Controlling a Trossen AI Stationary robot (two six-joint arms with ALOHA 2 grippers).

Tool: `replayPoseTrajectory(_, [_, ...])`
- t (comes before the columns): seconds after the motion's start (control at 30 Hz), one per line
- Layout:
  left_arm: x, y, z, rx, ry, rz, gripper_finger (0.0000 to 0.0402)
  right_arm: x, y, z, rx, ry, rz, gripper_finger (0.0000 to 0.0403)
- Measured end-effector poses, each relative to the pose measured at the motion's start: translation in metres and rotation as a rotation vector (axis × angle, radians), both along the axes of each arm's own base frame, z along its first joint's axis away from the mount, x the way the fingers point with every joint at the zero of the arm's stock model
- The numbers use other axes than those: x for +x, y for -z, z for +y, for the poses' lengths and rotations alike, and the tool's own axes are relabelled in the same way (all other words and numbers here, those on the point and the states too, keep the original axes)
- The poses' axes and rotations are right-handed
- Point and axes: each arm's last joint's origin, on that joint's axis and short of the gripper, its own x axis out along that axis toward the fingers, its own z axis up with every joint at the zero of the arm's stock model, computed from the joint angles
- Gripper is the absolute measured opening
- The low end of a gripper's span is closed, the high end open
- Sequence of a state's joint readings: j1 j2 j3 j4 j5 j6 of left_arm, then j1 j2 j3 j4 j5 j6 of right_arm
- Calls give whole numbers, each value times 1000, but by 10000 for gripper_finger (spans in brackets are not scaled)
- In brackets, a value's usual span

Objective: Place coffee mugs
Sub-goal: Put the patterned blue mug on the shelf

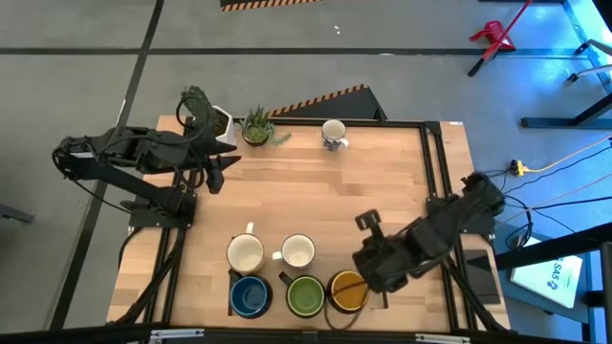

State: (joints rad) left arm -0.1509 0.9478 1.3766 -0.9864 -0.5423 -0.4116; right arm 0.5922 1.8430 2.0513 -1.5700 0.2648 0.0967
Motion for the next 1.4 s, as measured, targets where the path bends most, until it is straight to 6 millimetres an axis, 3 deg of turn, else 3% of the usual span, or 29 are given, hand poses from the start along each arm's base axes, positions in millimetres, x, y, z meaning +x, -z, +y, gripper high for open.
replayPoseTrajectory(0.1, [1, -1, 0, -8, 0, -19, 137, -4, -21, -15, -60, 42, -122, 0])
replayPoseTrajectory(0.2, [1, -2, 0, -9, -1, -30, 137, 3, -36, -47, -167, 55, -187, 3])
replayPoseTrajectory(0.33, [1, -3, 0, 3, -24, -40, 137, 14, -45, -107, -184, 38, -132, 34])
replayPoseTrajectory(0.5, [1, -3, 1, 13, -40, -41, 137, 24, -43, -182, -215, -97, -16, 114])
replayPoseTrajectory(0.63, [1, -3, 1, 15, -45, -41, 137, 0, -58, -240, -323, -185, 24, 151])
replayPoseTrajectory(0.8, [1, -3, 2, 30, -65, -41, 137, -45, -70, -317, -206, -129, -38, 151])
replayPoseTrajectory(0.97, [0, -4, 4, 58, -153, -60, 137, -62, -48, -386, -112, 58, -183, 142])
replayPoseTrajectory(1.1, [-1, -5, 9, 52, -228, -83, 137, -73, -23, -427, -113, 257, -220, 141])
replayPoseTrajectory(1.27, [0, -5, 14, 26, -282, -101, 137, -62, 21, -440, -8, 308, -178, 140])
replayPoseTrajectory(1.4, [0, -4, 17, 26, -305, -100, 137, -61, 34, -441, 75, 223, -176, 140])
